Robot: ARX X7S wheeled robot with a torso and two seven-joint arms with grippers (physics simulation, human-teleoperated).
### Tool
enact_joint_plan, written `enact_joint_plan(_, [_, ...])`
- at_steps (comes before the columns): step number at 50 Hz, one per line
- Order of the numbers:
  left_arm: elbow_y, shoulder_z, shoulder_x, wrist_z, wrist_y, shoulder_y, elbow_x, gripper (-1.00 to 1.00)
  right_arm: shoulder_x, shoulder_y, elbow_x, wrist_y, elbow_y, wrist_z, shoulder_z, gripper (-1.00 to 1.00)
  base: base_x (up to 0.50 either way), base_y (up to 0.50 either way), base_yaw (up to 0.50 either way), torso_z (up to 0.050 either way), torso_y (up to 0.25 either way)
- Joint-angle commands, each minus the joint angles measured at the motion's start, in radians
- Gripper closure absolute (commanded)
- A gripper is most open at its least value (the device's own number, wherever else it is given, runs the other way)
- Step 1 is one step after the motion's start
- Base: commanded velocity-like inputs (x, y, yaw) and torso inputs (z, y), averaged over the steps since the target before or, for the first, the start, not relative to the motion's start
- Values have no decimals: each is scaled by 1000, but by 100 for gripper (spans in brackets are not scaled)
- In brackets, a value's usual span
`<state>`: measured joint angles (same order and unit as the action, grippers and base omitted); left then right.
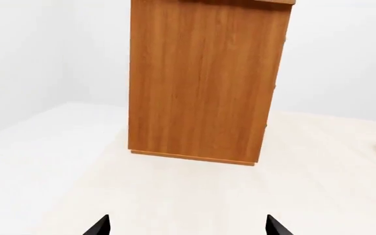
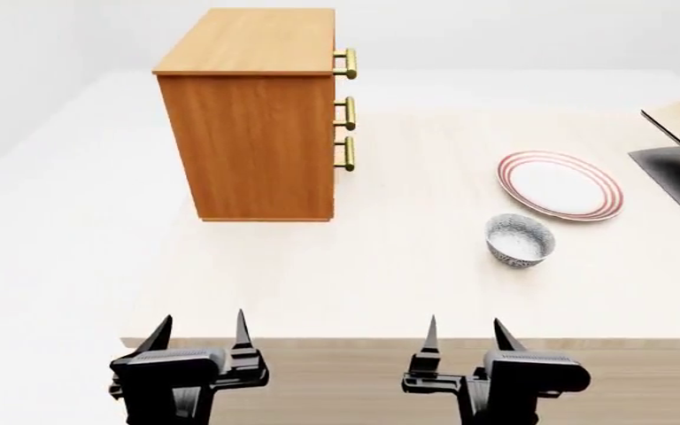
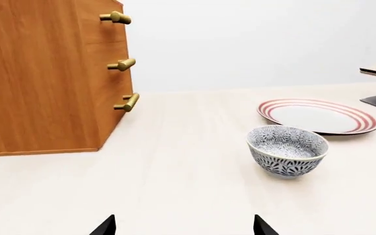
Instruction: Open the top drawer of the cabinet and put the bowl in it.
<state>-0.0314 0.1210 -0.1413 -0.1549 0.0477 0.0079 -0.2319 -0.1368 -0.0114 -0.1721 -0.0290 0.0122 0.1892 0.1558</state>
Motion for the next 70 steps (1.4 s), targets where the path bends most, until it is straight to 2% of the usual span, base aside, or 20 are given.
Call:
enact_joint_plan(1, [-8,4,-7,-10,0,2,-15,-100,-7,-1,-17,-7,6,3,5,-100,0,0,0,0,0])
enact_joint_plan(4, [-59,-17,-22,-23,-14,0,-31,-100,-12,2,-17,-4,-12,7,7,-100,0,0,0,0,0])
enact_joint_plan(8, [-88,-149,-74,-118,-110,-152,-82,-100,-57,9,-20,89,-228,25,1,-100,0,0,0,0,0])
enact_joint_plan(11, [-25,-254,-140,-206,-200,-350,-98,-100,-124,-61,-60,321,-510,49,-23,-100,0,0,0,0,0])
enact_joint_plan(14, [90,-303,-187,-245,-245,-517,-99,-100,-182,-213,-98,541,-676,65,-42,-100,0,0,0,0,0])
enact_joint_plan(18, [336,-308,-230,-295,-243,-738,-42,-100,-233,-494,-140,778,-719,62,-55,-100,0,0,0,0,0])
enact_joint_plan(20, [539,-296,-248,-299,-218,-881,-11,-100,-258,-667,-136,867,-663,45,-31,-100,0,0,0,0,0])
enact_joint_plan(24, [955,-260,-276,-301,-77,-1109,62,-100,-256,-913,-157,943,-470,-10,-19,-100,0,0,0,0,0])
enact_joint_plan(27, [1324,-246,-287,-248,70,-1272,84,-100,-254,-1046,-133,892,-285,-50,3,-100,0,0,0,0,0])
enact_joint_plan(32, [1340,-271,-272,-220,-5,-1261,111,-100,-217,-1205,-51,684,94,-77,46,-100,0,0,0,0,0])
enact_joint_plan(35, [1340,-298,-267,-229,-17,-1253,136,-100,-195,-1256,-27,585,245,-84,55,-100,0,0,0,0,0])
enact_joint_plan(42, [1340,-333,-268,-237,-36,-1259,193,-100,-157,-1327,-74,622,424,-104,20,-100,0,0,0,0,0])
enact_joint_plan(61, [1340,-355,-268,-195,-66,-1271,226,-100,-175,-1321,-108,719,463,-100,-7,-100,0,0,0,0,0])
enact_joint_plan(70, [1340,-368,-268,-197,-66,-1267,226,-100,-179,-1325,-107,715,486,-100,-7,-100,499,0,0,0,0])
